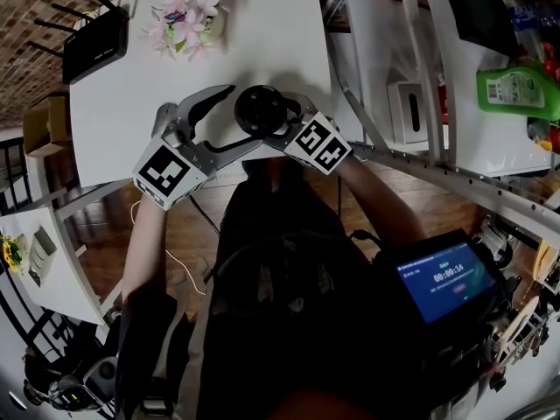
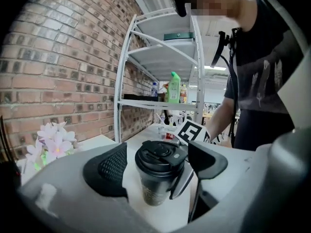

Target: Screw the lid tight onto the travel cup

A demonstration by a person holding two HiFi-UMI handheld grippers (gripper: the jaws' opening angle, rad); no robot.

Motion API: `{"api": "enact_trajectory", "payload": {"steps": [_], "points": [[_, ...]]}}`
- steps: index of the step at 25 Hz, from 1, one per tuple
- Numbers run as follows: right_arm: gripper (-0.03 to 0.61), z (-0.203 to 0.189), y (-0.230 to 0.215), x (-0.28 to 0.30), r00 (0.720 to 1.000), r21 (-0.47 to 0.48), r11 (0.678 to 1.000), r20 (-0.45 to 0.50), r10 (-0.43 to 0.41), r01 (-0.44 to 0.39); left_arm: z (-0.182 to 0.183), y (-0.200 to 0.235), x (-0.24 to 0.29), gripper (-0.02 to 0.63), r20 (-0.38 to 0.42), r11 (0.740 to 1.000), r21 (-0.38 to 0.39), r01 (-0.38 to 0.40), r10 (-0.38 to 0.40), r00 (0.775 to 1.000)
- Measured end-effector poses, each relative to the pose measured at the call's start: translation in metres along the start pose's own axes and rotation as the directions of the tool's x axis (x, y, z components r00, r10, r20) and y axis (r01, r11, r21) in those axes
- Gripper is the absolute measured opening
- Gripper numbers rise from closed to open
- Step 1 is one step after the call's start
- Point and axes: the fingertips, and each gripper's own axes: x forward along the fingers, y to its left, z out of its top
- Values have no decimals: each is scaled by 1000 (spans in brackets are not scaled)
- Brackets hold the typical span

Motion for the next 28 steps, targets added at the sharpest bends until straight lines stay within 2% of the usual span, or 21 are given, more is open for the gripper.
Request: {"api": "enact_trajectory", "payload": {"steps": [6,11,15,18,23,28], "points": [[373,-2,1,-1,1000,9,1000,-12,7,-7,4,-5,-16,407,-82,995,17,100,-98,992],[373,0,1,-1,1000,14,1000,-6,12,-12,2,5,-13,407,-111,987,50,150,-144,983],[374,-2,0,-1,1000,25,1000,-18,16,-16,-14,6,4,407,-183,964,77,255,-237,954],[374,-1,2,-1,999,26,999,-21,24,-24,-20,3,12,405,-214,949,81,306,-283,935],[374,-4,0,-1,999,27,999,-33,21,-20,-26,-4,18,403,-230,936,96,340,-311,922],[374,-4,1,-2,999,35,999,-33,21,-20,-28,-6,21,400,-204,945,97,313,-289,935]]}}
